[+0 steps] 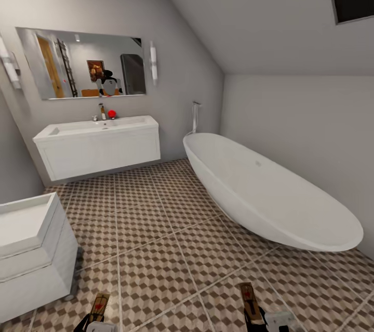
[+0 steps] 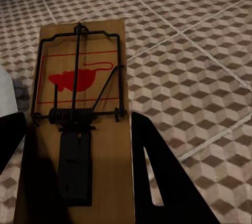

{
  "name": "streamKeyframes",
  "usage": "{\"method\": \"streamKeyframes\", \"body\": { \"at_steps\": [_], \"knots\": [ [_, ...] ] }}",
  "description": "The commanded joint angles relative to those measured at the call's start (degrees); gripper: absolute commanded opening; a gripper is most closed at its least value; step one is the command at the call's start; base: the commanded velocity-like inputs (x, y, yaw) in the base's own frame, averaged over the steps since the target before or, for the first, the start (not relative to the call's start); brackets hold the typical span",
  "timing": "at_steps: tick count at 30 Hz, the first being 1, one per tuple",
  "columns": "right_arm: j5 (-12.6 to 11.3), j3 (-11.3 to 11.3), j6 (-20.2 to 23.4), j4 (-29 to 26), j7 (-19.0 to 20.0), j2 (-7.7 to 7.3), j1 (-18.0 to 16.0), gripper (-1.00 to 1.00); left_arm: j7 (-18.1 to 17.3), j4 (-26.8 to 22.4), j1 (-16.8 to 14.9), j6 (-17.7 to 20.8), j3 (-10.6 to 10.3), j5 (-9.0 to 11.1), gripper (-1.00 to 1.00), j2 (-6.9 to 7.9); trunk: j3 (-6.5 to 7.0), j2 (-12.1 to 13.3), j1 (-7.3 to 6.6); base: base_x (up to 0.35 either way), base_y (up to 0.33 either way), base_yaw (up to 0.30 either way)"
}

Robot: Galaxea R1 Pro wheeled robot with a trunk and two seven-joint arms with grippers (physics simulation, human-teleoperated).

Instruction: Take the four mousetraps from the cabinet in the bathroom and place them on the bathroom floor. Make sure all four end up on the same floor surface, and ensure that at least two of them are either under or directly next to the same bathroom sink.

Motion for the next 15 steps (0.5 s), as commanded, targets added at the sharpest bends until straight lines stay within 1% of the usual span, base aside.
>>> {"method": "streamKeyframes", "body": {
  "at_steps": [1,15],
  "knots": [
    [0.14,-0.02,-0.15,0.01,0.14,-0.02,-0.02,-1.0,0.06,0.2,-0.08,-0.27,-0.5,0.47,-1.0,-0.04,-0.06,-0.03,0.03,0.318,0.0,0.288],
    [0.14,-0.02,-0.18,0.01,0.14,-0.02,-0.02,-1.0,0.06,0.2,-0.09,-0.27,-0.5,0.47,-1.0,-0.04,-0.06,-0.03,0.03,0.328,0.0,0.288]
  ]
}}
